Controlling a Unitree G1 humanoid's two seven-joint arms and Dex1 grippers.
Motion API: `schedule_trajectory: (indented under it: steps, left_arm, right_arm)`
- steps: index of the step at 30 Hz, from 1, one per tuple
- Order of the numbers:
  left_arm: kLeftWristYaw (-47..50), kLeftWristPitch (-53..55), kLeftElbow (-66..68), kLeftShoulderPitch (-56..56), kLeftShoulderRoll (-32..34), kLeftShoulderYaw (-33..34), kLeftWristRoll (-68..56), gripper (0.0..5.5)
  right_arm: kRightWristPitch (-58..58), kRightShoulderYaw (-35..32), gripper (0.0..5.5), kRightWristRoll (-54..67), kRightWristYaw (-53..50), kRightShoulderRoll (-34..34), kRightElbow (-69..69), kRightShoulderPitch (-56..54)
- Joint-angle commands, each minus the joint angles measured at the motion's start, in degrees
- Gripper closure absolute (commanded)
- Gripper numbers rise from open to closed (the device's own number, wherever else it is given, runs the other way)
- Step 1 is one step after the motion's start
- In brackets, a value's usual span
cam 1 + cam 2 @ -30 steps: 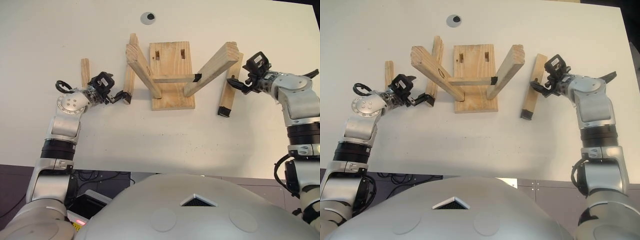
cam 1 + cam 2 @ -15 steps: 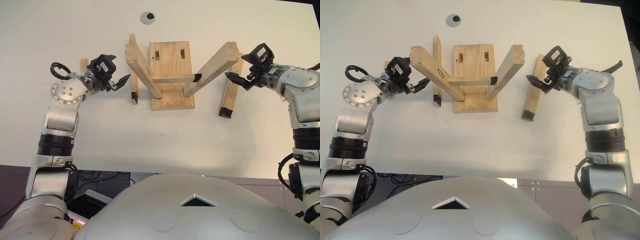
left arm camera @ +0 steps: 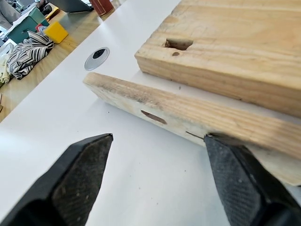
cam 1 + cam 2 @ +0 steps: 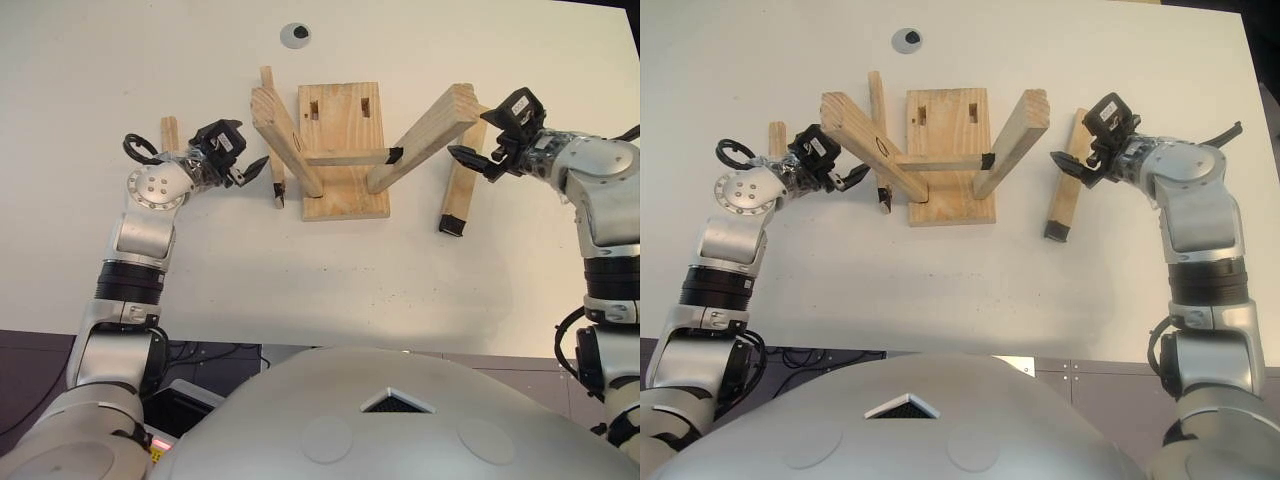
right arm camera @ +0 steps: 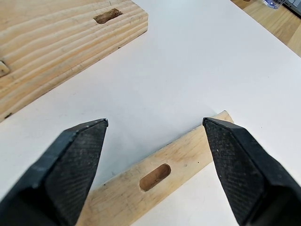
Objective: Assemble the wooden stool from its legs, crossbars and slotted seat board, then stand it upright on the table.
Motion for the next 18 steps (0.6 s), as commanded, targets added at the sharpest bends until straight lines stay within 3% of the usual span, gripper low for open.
schedule_trajectory:
  steps: [1, 18]
  left_arm:
    - [-0.2, -0.4, -0.8, -1.5, -0.9, -0.7, 0.4, 1.93]
    - [3.1, 2.2, 7.4, -3.5, -4.0, -3.6, 4.9, 1.93]
  right_arm:
    - [-0.3, 0.4, 1.77, 0.1, -0.1, 1.3, 0.9, -1.1]
    - [-0.1, 0.5, 1.77, -0.2, -1.2, 2.7, 1.9, -0.7]
